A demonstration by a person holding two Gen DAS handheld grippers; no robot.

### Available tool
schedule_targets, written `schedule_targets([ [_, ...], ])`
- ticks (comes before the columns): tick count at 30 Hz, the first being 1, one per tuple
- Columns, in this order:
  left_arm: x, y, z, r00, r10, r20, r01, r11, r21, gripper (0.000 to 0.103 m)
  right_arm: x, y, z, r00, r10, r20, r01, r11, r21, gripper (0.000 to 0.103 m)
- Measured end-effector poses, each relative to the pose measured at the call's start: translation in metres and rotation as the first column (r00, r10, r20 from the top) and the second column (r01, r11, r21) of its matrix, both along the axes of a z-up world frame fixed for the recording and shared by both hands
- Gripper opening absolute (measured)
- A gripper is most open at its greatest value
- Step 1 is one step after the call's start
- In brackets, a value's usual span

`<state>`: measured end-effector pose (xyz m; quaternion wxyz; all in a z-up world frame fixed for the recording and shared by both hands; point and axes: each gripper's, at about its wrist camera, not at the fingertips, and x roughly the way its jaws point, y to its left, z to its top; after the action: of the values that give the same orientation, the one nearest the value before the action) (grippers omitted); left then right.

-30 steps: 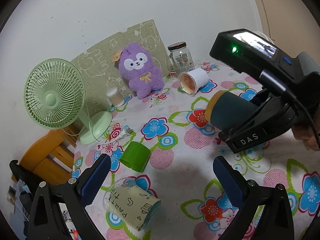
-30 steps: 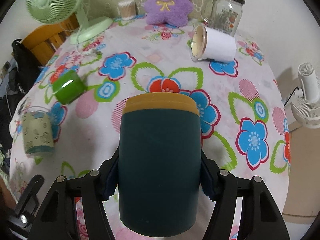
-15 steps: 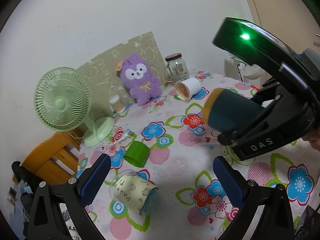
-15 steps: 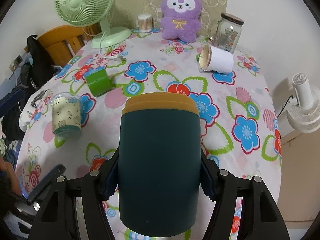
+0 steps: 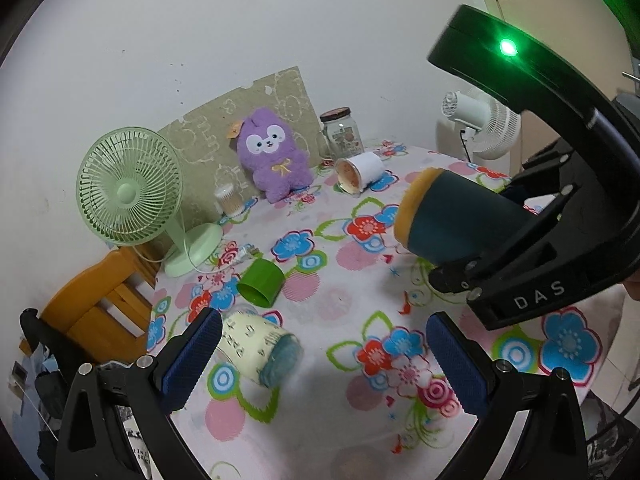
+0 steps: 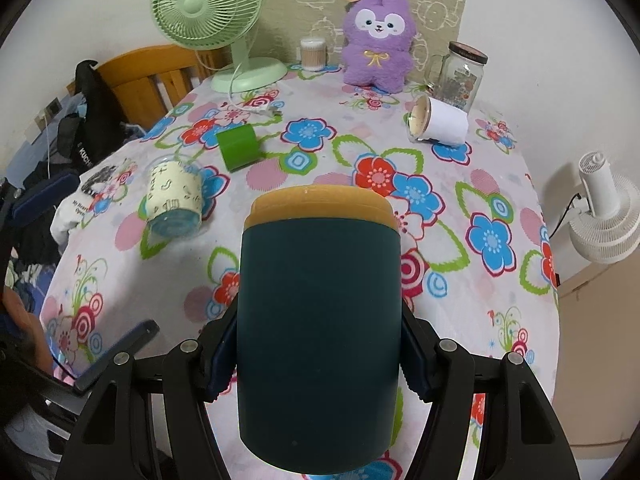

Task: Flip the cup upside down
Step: 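Lift the teal cup with the right gripper off the table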

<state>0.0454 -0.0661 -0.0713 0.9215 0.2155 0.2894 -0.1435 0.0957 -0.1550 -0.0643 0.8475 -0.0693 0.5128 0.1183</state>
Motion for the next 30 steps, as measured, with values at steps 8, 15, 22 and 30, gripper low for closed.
schedule_targets([
  [8,-0.022,0.001,-0.005,1.000,-0.001,-0.010,0.000,1.000,-0.018,0.103,-0.014,0.001,-0.008,1.000,0.003,-0.021,-0.004,1.000,-0.003,0.069],
  [15,-0.039,0.008,-0.019,0.999,0.014,-0.051,-0.016,0.999,-0.047,0.103,-0.017,0.005,-0.032,0.996,0.010,-0.084,-0.010,1.000,-0.008,0.069],
  [22,-0.049,0.013,-0.032,0.996,0.029,-0.082,-0.035,0.997,-0.068,0.103,-0.012,0.010,-0.069,0.986,-0.013,-0.169,-0.007,0.993,-0.119,0.070],
  [30,-0.050,0.019,-0.037,0.992,0.042,-0.118,-0.055,0.992,-0.113,0.103,-0.008,0.001,-0.073,0.983,-0.043,-0.181,0.027,0.995,-0.093,0.081],
])
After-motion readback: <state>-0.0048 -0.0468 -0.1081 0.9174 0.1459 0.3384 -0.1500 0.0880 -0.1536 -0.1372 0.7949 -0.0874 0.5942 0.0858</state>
